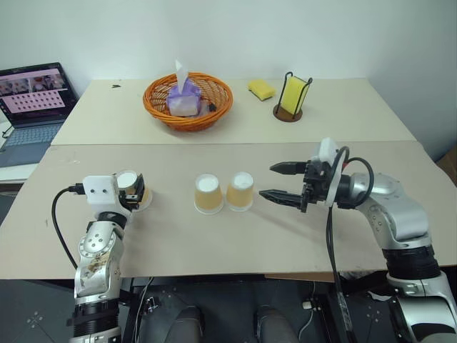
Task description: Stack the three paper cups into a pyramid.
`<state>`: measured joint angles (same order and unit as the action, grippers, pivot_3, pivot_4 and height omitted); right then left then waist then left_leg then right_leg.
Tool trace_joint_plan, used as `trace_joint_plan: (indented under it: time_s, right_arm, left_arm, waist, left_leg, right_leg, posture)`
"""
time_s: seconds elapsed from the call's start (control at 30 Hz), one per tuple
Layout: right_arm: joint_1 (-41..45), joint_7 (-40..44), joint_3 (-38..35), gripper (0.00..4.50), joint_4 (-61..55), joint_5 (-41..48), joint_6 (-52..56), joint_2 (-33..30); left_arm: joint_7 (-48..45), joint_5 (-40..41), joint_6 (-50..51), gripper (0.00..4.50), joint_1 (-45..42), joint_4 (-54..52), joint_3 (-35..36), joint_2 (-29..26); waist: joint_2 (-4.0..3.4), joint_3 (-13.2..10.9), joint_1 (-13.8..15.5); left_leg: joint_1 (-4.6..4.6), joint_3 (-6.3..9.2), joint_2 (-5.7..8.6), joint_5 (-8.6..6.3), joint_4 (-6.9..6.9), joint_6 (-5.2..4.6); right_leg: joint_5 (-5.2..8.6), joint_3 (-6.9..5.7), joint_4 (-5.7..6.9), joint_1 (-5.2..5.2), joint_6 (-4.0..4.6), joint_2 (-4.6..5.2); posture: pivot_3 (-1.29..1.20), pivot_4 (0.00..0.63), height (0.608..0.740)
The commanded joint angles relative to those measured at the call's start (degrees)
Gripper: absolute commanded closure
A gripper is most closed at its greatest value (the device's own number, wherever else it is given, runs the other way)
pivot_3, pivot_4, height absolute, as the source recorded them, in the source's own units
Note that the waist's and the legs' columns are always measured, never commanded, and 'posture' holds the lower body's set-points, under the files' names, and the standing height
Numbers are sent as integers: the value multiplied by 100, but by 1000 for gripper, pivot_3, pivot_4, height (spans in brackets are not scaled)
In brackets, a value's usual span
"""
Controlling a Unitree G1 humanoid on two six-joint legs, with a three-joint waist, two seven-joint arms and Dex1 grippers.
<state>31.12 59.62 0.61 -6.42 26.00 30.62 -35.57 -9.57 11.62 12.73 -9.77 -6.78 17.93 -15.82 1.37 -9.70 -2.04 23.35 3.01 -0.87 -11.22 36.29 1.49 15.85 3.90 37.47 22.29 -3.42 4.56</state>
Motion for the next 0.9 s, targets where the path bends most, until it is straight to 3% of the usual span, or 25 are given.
trace_joint_plan:
  time_s: [0.03,0.27,0.37,0.5,0.6,0.73,0.83,0.9]
  right_arm:
    - [62,-11,-172,0,-107,53,-148,-85]
    - [72,-89,-117,0,-97,20,-141,-23]
    - [94,-198,-73,0,-24,-54,-171,32]
    - [41,-366,-29,0,3,-172,-199,73]
    - [-74,-476,-82,0,-55,-189,-213,83]
    - [-213,-645,-136,0,-112,-252,-225,87]
    - [-348,-782,-161,0,-172,-285,-243,76]
    - [-479,-890,-238,0,-256,-270,-247,71]
  left_arm:
    - [-7,57,-62,1877,-63,-123,39,-77]
    - [-177,24,-205,1877,-269,-105,-100,-162]
    - [-607,558,69,1877,-1290,129,-75,-336]
    - [-1541,1115,493,1877,-2826,740,-248,-786]
    - [-2786,2284,1596,1877,-3965,923,-376,-1054]
    - [-4474,3516,2955,1877,-4628,1036,-663,-1387]
    - [-5264,3721,3384,1877,-4890,1334,-964,-1538]
    - [-5710,3363,3166,1877,-5056,1721,-1317,-1575]
  waist:
    - [0,0,0]
    - [1,0,2]
    - [11,-7,52]
    - [30,-15,103]
    - [30,-16,103]
    - [30,-16,41]
    - [28,-18,-36]
    - [28,-18,-54]
  left_leg:
    - [1,0,0,0,0,0]
    - [0,0,0,0,0,0]
    - [0,0,1,0,1,0]
    - [15,16,1,3,15,5]
    - [36,20,2,3,18,5]
    - [47,18,2,2,19,4]
    - [41,21,-3,3,19,4]
    - [33,19,-2,3,20,5]
  right_leg:
    - [0,0,-1,0,0,0]
    - [0,0,1,0,0,0]
    - [0,-1,2,0,0,0]
    - [0,-15,2,0,-1,-5]
    - [-1,-20,-16,4,-3,-4]
    - [0,-19,-27,11,-6,-3]
    - [0,-18,-15,11,-6,-10]
    - [0,-16,1,12,-6,-9]
  posture:
    - [0,150,740]
    - [0,150,740]
    - [0,150,740]
    - [0,150,740]
    - [0,150,740]
    - [0,150,740]
    - [0,150,740]
    - [0,150,740]
